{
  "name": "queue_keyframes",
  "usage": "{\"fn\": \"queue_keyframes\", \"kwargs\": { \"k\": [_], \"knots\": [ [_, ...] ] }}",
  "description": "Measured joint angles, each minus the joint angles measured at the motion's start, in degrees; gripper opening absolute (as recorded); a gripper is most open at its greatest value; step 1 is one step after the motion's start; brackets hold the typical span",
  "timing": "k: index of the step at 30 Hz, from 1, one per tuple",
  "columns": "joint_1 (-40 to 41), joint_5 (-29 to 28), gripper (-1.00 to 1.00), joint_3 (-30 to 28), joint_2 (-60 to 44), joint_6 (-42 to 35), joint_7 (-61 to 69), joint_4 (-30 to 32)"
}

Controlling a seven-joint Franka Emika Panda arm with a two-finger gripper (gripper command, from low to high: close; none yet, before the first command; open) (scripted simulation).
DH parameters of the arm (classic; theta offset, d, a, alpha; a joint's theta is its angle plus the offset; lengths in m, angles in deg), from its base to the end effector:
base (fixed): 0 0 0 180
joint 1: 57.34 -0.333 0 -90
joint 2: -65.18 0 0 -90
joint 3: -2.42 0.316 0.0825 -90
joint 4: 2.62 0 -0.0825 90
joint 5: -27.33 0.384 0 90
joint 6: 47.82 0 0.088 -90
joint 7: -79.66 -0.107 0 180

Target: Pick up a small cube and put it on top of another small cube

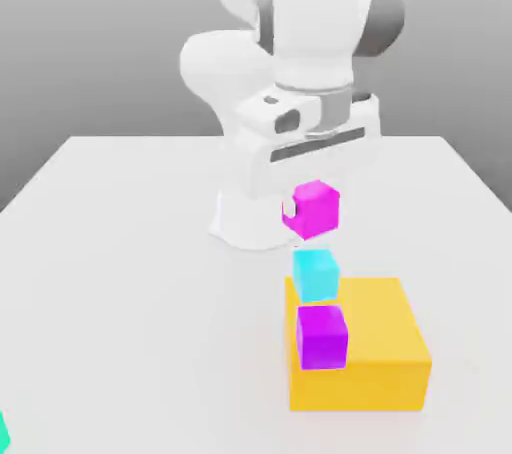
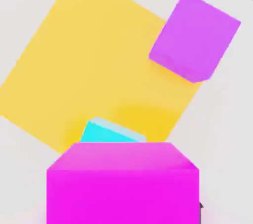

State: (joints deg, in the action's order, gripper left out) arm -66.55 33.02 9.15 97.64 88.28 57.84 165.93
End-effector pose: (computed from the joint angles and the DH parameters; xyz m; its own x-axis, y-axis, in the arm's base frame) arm 0.3032 0.0807 0.3165 0.9815 -0.1914 -0.0030 -0.1914 -0.9815 -0.0051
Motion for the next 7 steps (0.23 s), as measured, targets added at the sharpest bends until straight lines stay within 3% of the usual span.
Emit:
{"fn": "queue_keyframes", "kwargs": {
  "k": [3, 4, 7],
  "knots": [
    [-0.01, 0.28, -1.00, 0.75, -5.12, 6.93, -0.14, 1.81],
    [0.05, 0.32, 1.00, 0.94, -6.72, 9.07, -0.18, 2.34],
    [0.05, 0.32, 1.00, 0.94, -6.72, 9.07, -0.18, 2.34]
  ]
}}
